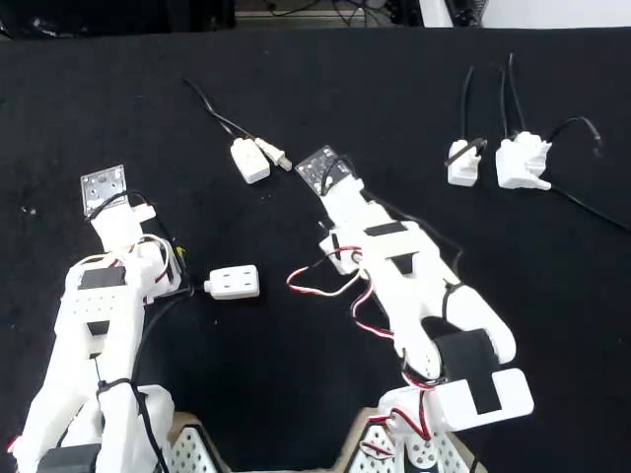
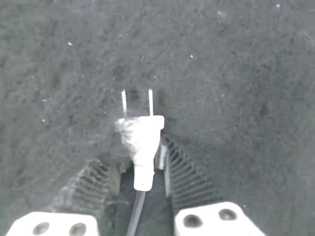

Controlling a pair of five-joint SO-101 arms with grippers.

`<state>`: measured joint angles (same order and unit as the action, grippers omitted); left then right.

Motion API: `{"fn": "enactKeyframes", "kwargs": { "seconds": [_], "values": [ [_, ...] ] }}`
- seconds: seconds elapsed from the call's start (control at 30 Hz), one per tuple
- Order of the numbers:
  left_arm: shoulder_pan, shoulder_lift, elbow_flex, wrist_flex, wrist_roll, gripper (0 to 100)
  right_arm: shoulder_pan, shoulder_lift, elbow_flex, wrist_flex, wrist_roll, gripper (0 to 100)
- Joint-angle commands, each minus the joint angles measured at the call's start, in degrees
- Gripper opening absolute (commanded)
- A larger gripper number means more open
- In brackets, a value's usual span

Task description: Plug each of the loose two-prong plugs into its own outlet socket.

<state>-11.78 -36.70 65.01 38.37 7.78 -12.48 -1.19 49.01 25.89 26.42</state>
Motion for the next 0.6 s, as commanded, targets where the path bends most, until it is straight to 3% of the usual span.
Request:
{"fn": "enactKeyframes", "kwargs": {
  "seconds": [0.0, 0.37, 0.57],
  "values": [
    [-0.48, -1.49, -0.48, -0.7, -0.09, 21, -0.62, -4.44, -0.04, -1.41, -0.26, 1.0],
    [-0.57, -1.49, -0.48, -0.44, 0.18, 21, -2.99, -30.37, 9.54, 2.02, 1.05, 1.0],
    [-1.27, -2.02, -0.48, -0.44, 1.05, 21, -16.18, -38.11, 2.59, 15.21, 3.25, 1.0]
  ]
}}
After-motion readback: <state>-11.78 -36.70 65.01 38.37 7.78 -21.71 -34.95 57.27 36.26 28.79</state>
